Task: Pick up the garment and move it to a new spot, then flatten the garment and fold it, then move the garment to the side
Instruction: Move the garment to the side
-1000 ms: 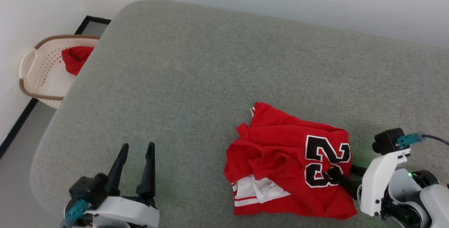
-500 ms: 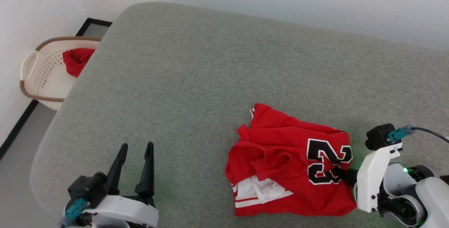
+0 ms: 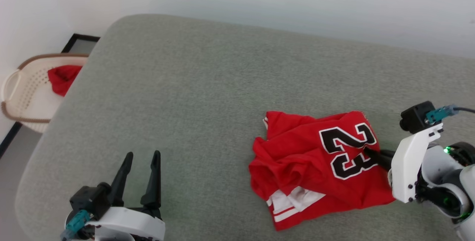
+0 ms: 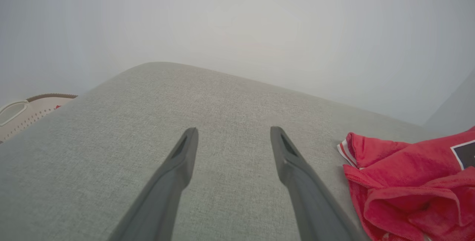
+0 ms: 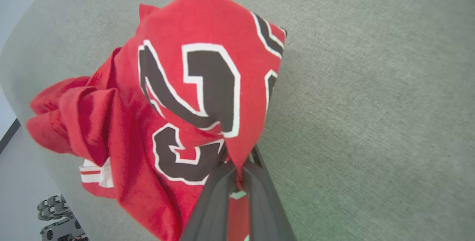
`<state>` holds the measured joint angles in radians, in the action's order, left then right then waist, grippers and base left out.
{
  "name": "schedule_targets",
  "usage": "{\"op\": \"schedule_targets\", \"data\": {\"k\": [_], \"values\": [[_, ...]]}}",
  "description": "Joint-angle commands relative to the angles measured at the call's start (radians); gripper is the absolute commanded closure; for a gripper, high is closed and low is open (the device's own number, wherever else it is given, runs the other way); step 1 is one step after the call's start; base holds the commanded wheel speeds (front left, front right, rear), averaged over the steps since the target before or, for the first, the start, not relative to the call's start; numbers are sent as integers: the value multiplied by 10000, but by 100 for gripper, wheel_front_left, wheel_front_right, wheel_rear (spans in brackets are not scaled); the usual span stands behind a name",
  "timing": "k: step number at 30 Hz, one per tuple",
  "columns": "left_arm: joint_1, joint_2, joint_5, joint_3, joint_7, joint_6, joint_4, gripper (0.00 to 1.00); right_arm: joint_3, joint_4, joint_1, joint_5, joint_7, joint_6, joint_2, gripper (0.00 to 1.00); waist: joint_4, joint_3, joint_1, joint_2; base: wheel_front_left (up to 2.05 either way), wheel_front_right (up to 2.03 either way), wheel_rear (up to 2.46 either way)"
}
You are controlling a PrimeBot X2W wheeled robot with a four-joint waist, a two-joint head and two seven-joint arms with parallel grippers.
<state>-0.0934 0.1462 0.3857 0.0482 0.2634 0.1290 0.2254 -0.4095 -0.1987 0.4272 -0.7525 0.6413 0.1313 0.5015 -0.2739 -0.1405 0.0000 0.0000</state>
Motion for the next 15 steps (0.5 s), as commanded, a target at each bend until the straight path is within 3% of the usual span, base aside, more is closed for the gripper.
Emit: {"op": "schedule_targets", "data": {"k": [1, 15], "values": [[-29, 24, -18, -26, 2, 24, -7, 0, 42, 63, 108, 15, 60, -11, 80, 100, 185, 104, 0, 0, 0, 0, 0], [-514, 140, -179, 270, 2, 24, -37, 0, 231, 390, 913, 340, -18, -11, 759, 100, 1393, -49, 0, 0, 0, 0, 0]]}}
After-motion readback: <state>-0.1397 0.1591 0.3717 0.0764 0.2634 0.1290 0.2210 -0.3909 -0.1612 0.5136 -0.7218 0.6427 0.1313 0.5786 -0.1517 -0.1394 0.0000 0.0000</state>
